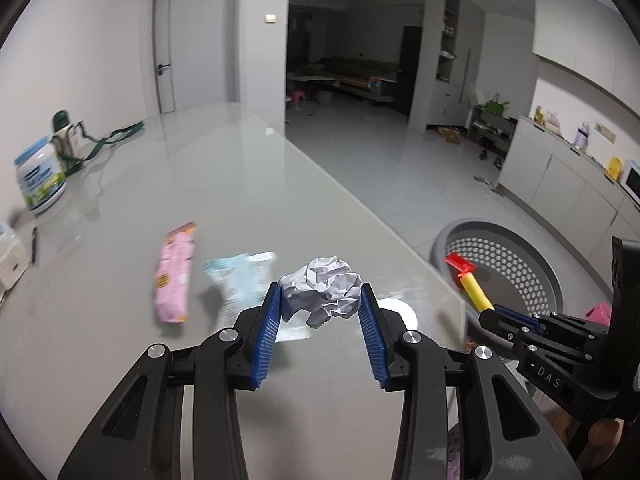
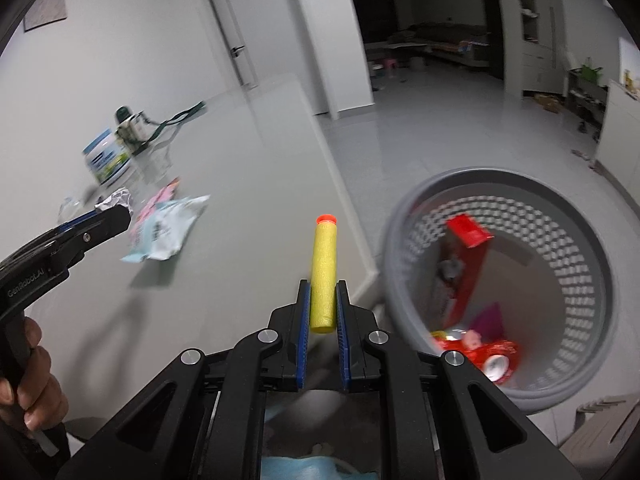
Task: Collect trash
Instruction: 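Carry the paper and yellow stick over the grey basket with both tools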
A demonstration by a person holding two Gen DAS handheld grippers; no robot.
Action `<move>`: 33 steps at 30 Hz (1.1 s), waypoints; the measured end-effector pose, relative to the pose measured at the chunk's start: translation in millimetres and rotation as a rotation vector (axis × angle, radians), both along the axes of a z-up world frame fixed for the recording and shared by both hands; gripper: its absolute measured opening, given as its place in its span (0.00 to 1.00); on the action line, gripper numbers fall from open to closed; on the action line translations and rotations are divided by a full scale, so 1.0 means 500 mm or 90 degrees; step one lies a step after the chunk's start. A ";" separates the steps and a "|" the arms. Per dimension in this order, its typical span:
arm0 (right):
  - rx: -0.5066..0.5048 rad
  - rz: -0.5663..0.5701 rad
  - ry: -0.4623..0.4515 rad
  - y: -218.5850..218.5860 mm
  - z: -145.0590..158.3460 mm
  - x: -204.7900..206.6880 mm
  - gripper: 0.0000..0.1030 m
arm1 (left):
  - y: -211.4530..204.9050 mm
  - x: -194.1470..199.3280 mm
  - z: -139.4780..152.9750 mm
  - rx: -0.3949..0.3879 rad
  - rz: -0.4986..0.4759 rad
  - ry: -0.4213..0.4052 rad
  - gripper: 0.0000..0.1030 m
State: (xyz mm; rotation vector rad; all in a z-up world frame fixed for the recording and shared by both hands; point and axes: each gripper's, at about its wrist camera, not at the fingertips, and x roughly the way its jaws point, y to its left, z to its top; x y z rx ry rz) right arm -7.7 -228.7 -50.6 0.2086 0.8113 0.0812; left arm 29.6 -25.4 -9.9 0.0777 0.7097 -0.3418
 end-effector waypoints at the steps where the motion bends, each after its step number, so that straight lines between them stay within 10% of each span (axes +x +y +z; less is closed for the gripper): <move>1: 0.001 -0.006 -0.001 -0.009 0.000 -0.001 0.12 | -0.018 0.003 0.000 0.002 -0.009 0.001 0.38; 33: 0.043 -0.200 0.047 -0.303 -0.054 -0.063 0.12 | -0.414 0.043 -0.111 0.072 -0.191 0.093 0.40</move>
